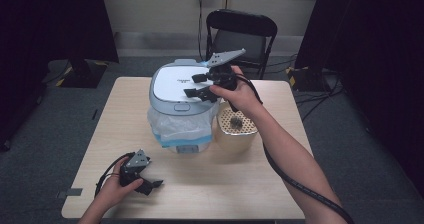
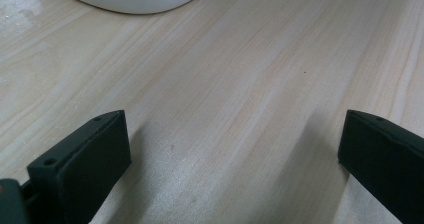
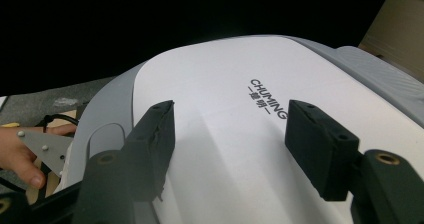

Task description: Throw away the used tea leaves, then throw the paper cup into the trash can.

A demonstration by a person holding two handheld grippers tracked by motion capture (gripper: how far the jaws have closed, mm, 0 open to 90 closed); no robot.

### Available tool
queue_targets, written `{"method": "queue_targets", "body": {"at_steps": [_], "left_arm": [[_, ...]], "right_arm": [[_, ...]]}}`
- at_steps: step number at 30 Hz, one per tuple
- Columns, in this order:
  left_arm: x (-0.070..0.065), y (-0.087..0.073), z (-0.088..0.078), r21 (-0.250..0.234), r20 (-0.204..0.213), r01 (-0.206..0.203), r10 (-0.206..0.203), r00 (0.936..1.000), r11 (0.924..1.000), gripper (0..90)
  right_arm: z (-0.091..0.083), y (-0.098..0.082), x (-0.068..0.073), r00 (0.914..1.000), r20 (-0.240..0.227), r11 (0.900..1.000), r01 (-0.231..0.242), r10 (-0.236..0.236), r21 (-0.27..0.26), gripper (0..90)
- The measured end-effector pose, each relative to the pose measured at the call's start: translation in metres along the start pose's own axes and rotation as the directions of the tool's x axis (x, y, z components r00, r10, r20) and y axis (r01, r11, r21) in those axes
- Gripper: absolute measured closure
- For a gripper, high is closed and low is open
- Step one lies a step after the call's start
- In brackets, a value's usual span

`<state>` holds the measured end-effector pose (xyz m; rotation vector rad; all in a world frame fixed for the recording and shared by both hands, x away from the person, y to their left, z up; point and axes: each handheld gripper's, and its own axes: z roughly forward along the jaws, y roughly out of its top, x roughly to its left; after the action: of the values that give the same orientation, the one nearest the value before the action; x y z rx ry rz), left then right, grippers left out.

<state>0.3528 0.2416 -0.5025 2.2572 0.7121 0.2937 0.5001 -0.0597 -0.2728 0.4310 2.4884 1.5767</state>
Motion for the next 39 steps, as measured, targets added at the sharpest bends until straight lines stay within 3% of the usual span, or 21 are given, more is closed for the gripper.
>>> {"method": "queue_targets", "body": {"at_steps": [11,12,21,26,28,39], "left_arm": [[0.000,0.000,0.000,0.000,-0.001,0.000,0.000,1.0000,1.0000,0.0],[0.000,0.000,0.000,0.000,-0.001,0.000,0.000,1.0000,1.0000,0.0],[0.000,0.000,0.000,0.001,-0.002,0.002,-0.002,1.0000,1.0000,0.0],[0.000,0.000,0.000,-0.003,-0.002,0.006,-0.006,1.0000,1.0000,0.0],[0.000,0.000,0.000,0.000,-0.001,0.002,-0.002,1.0000,1.0000,0.0],[-0.001,0.000,0.001,-0.006,-0.004,0.007,-0.007,1.0000,1.0000,0.0]], "right_arm": [[0.000,-0.001,0.000,1.0000,0.004,1.000,-0.004,0.004,-0.003,36.7],[0.001,-0.001,0.002,0.9998,0.013,1.000,0.018,-0.018,0.018,36.7],[0.001,0.001,0.004,0.9993,0.031,0.999,0.020,-0.021,0.028,36.3],[-0.005,-0.004,0.004,0.9995,0.027,1.000,0.019,-0.019,0.011,30.2],[-0.008,-0.004,0.003,0.9991,0.038,1.000,0.018,-0.019,0.023,21.8],[-0.035,-0.005,0.000,0.9992,0.039,1.000,-0.001,0.000,0.025,15.1]]}}
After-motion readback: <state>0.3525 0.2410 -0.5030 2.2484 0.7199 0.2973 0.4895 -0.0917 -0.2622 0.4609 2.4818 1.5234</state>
